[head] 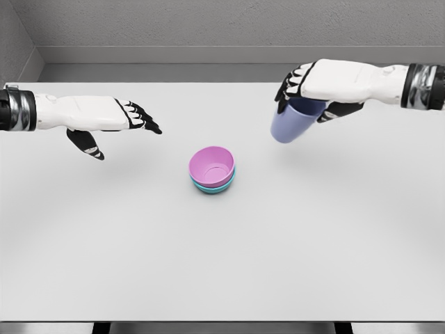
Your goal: Stacking bowl and cup with both arms
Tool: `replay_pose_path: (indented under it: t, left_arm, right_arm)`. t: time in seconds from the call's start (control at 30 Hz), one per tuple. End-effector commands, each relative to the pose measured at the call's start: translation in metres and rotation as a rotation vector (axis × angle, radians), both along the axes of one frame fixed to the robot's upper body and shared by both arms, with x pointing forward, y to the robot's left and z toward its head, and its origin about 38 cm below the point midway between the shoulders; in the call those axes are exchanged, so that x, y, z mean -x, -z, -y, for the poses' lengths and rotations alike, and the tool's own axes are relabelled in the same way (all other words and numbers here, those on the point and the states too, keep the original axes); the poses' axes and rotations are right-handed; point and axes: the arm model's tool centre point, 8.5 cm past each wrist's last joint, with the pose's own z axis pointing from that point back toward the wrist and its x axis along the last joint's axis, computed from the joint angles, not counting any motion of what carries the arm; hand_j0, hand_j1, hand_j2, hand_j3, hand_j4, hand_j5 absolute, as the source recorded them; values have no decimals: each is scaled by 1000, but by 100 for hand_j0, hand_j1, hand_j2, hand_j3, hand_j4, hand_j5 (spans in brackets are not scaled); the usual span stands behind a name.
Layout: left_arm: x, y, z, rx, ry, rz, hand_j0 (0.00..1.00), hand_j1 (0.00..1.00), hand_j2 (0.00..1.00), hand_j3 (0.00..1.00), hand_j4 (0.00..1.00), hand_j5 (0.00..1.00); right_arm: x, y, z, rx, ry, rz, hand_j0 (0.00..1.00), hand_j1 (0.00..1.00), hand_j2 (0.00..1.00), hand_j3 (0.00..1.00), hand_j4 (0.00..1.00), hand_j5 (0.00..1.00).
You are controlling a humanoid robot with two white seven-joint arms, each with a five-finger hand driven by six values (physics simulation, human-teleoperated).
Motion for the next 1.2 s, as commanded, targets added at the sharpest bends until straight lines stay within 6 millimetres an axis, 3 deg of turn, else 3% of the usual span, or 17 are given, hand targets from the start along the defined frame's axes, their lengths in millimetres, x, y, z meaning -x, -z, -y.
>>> replay_pose_path:
  t: [0.0, 0.4, 0.7, 0.97, 1.17]
  left_arm:
    - [0, -1, 0, 5, -3, -1, 100, 100, 100, 100, 100, 100]
    - [0, -1, 0, 5, -3, -1, 100, 100, 100, 100, 100, 100]
    - [0, -1, 0, 5, -3, -1, 100, 100, 100, 100, 100, 100]
    - [0, -1, 0, 5, -3, -1, 100, 100, 100, 100, 100, 100]
    - [0, -1, -1, 4, -5, -1, 100, 100, 100, 100, 100, 100]
  right_arm:
    - [0, -3, -7, -15, -13, 4, 60, 60, 60, 60, 60, 60]
    - [8, -14, -56, -55, -137, 39, 59, 59, 59, 59, 59, 59]
    - [15, -6, -102, -58, -240, 22, 59, 59, 59, 59, 59, 59]
    - [23, 0, -119, -48, -290, 13, 59, 59, 59, 59, 59, 59]
    - [24, 5, -119, -44, -291, 1, 59, 59, 59, 59, 59, 59]
